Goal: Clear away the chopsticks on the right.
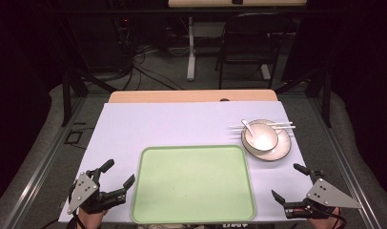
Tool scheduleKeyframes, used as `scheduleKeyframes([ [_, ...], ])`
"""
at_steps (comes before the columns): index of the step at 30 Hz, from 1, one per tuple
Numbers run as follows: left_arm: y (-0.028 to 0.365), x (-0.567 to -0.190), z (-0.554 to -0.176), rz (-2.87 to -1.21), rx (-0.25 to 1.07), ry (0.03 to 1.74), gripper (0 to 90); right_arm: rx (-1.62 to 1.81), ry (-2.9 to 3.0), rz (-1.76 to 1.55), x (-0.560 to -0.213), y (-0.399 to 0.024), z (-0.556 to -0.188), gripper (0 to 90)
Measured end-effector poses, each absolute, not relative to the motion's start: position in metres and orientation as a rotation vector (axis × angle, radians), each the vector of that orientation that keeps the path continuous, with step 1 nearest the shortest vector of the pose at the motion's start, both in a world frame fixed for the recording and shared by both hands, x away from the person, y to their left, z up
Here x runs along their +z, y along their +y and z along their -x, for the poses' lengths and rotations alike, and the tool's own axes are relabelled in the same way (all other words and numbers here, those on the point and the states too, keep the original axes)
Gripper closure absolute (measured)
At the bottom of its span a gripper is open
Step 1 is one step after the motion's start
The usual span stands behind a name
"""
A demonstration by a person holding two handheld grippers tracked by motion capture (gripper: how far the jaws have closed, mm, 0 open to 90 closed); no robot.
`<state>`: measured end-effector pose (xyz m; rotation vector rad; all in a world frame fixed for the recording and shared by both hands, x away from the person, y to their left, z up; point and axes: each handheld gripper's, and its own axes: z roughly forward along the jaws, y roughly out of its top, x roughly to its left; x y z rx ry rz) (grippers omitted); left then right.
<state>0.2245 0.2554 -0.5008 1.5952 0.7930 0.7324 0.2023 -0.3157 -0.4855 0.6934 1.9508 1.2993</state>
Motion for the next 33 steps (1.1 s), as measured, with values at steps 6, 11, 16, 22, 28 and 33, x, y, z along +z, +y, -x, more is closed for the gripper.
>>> scheduleKeyframes([
  [6, 0.255, -0.501, -0.225, -1.604, 0.730, 0.789, 15.2, 1.304, 1.962, -0.718, -0.483, -0.316, -0.204, 0.0],
  [11, 0.255, -0.501, -0.224, -1.599, 0.733, 0.789, 15.2, 1.291, 1.980, -0.718, -0.480, -0.314, -0.210, 0.0],
  [16, 0.255, -0.501, -0.224, -1.599, 0.732, 0.789, 15.2, 1.278, 2.008, -0.737, -0.477, -0.314, -0.218, 0.0],
  [22, 0.255, -0.501, -0.224, -1.603, 0.730, 0.785, 15.2, 1.203, 2.040, -0.743, -0.472, -0.318, -0.234, 0.0],
  [28, 0.255, -0.500, -0.224, -1.605, 0.729, 0.784, 15.2, 1.174, 2.037, -0.765, -0.467, -0.325, -0.253, 0.0],
  [33, 0.255, -0.500, -0.223, -1.606, 0.728, 0.784, 15.2, 1.164, 2.049, -0.771, -0.463, -0.326, -0.267, 0.0],
])
